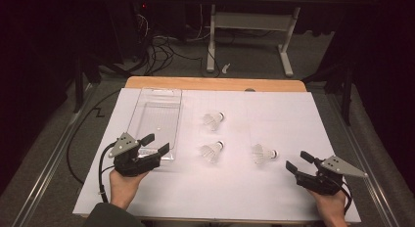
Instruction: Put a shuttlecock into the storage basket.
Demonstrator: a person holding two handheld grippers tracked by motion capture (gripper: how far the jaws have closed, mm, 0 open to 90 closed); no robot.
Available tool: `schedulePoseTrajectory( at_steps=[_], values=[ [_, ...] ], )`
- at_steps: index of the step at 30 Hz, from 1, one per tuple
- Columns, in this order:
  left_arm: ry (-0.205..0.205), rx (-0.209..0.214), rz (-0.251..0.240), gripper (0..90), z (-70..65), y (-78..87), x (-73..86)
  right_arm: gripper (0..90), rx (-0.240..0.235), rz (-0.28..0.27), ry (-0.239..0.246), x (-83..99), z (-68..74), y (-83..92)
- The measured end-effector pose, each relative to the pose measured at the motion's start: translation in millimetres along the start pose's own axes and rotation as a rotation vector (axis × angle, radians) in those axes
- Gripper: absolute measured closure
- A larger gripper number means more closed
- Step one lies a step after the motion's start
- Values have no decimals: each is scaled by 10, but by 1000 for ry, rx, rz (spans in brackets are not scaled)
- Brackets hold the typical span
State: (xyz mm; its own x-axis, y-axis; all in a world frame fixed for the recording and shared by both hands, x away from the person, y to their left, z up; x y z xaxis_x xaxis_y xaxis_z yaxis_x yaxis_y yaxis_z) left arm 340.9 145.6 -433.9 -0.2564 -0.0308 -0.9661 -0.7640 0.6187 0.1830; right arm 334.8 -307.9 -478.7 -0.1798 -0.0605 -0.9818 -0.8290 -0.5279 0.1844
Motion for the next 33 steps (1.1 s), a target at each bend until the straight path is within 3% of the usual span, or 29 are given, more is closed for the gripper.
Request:
schedulePoseTrajectory(
  at_steps=[33],
  values=[
    [-2, 21, 9, 348, -33, -249, -64, 299, -5, 12, 2, 14, -3, -15]
  ],
)
Point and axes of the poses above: each handheld gripper's, and its own axes: y roughly backward along the jaws, x roughly out of its underside, z roughly to its left, the point moved 7 cm from there along -y, roughly forward along the jaws, and after that the axes turned 11 degrees about -z, right-handed, at the moved point
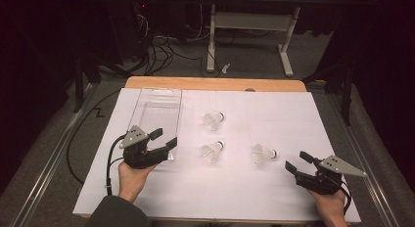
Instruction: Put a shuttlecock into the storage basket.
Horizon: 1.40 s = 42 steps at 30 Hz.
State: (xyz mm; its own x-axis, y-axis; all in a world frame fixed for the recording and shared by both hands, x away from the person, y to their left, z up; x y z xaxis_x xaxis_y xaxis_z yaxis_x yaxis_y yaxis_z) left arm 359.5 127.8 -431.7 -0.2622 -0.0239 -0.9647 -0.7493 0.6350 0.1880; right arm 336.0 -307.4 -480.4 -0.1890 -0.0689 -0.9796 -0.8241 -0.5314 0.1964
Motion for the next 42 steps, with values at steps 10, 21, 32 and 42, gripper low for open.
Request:
schedulePoseTrajectory(
  at_steps=[10, 21, 32, 42],
  values=[
    [-2, 4, 0, 352, -27, -80, -41, 302, 3, -1, -1, -2, 3, 5],
    [-11, 5, 5, 351, -48, -171, -57, 302, 3, 1, 2, 0, 2, 4],
    [-21, 10, 12, 349, -68, -255, -88, 302, 3, 1, 2, 0, 1, 4],
    [-28, 19, 22, 349, -77, -372, -95, 303, -2, 1, 1, 0, 3, 3]
  ],
)
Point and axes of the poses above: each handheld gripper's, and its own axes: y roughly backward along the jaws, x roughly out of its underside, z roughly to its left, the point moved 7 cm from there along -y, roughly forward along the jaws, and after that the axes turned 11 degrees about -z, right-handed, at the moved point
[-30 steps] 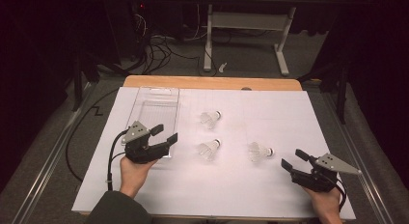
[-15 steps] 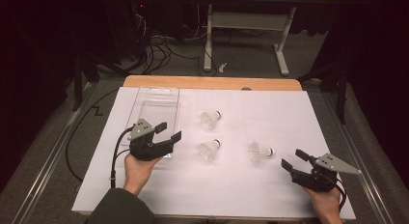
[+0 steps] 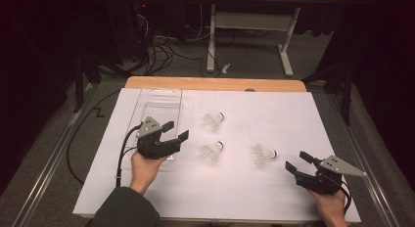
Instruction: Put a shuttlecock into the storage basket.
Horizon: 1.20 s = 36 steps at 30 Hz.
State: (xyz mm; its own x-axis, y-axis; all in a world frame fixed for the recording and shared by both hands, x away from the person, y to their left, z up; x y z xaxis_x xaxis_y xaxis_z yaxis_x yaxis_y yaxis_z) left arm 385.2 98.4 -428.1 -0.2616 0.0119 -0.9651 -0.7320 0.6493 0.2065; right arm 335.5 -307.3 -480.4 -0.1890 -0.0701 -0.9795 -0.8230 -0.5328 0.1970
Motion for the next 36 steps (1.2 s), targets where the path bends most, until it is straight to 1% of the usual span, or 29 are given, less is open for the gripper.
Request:
schedulePoseTrajectory(
  at_steps=[2, 8, 9, 11, 16, 17, 18, 19, 22, 23, 31, 34, 36],
  values=[
    [4, 5, 0, 350, -1, -31, -14, 302, 0, 0, 0, 0, -1, -1],
    [-11, 13, 1, 352, -38, -120, -64, 303, 1, 0, -2, 0, -3, 2],
    [-8, 21, -1, 352, -48, -137, -69, 302, 1, 0, -2, 0, -3, 1],
    [-9, 17, 2, 353, -46, -159, -74, 303, 0, 0, -1, 1, -4, 1],
    [-4, 25, 7, 355, -48, -227, -72, 302, 0, 0, -3, 1, -4, 2],
    [-6, 21, 8, 355, -47, -235, -75, 303, 0, 1, -2, 2, -5, 2],
    [-4, 28, 10, 356, -55, -249, -75, 303, 1, 2, -2, 3, -6, 2],
    [-7, 24, 10, 357, -56, -256, -79, 303, 1, 3, -3, 4, -8, 1],
    [-9, 34, 11, 360, -72, -283, -88, 303, 1, 2, -3, 3, -8, 2],
    [-12, 29, 12, 360, -69, -288, -90, 303, 1, 2, -2, 4, -7, 1],
    [-7, 38, 9, 361, -83, -360, -105, 303, 1, 3, -1, 4, -6, 1],
    [-12, 33, 15, 360, -69, -387, -99, 304, 0, 4, 0, 5, -4, 2],
    [-4, 30, 13, 360, -56, -401, -102, 304, -2, 5, 3, 6, -2, 1]
  ],
)
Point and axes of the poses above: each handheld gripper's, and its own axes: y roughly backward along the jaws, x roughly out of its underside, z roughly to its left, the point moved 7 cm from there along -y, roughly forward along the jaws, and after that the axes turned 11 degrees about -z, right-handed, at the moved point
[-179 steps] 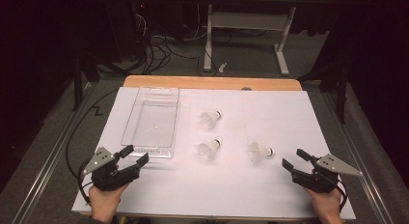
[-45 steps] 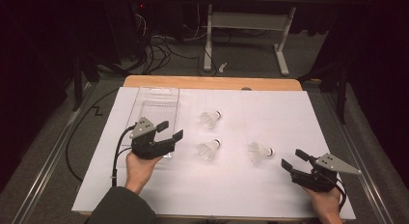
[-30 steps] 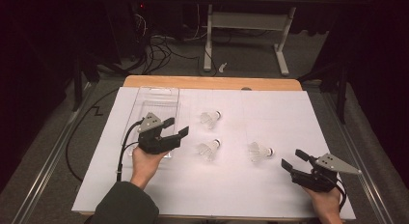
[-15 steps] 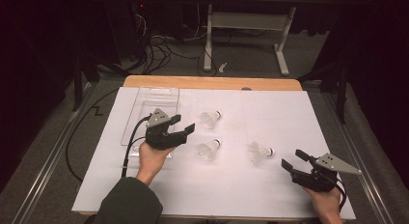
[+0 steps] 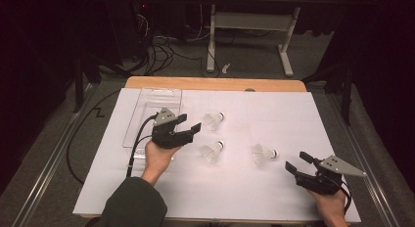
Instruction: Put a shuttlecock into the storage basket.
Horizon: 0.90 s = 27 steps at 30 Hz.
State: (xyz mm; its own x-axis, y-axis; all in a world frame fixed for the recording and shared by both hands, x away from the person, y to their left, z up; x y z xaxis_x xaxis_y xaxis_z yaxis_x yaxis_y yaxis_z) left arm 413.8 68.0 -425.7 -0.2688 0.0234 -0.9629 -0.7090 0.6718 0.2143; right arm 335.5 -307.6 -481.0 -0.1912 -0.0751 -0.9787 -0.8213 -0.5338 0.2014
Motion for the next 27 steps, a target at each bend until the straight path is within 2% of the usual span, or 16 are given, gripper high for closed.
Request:
schedulePoseTrajectory(
  at_steps=[13, 17, 27],
  values=[
    [3, 0, 11, 360, 5, -164, -31, 304, -1, 0, -1, 0, -1, -1],
    [38, 21, 12, 358, 2, -213, -38, 302, -4, 0, -2, 0, 1, 1],
    [6, 13, 26, 358, -24, -336, -84, 300, -8, -2, -2, -3, 6, 1]
  ],
)
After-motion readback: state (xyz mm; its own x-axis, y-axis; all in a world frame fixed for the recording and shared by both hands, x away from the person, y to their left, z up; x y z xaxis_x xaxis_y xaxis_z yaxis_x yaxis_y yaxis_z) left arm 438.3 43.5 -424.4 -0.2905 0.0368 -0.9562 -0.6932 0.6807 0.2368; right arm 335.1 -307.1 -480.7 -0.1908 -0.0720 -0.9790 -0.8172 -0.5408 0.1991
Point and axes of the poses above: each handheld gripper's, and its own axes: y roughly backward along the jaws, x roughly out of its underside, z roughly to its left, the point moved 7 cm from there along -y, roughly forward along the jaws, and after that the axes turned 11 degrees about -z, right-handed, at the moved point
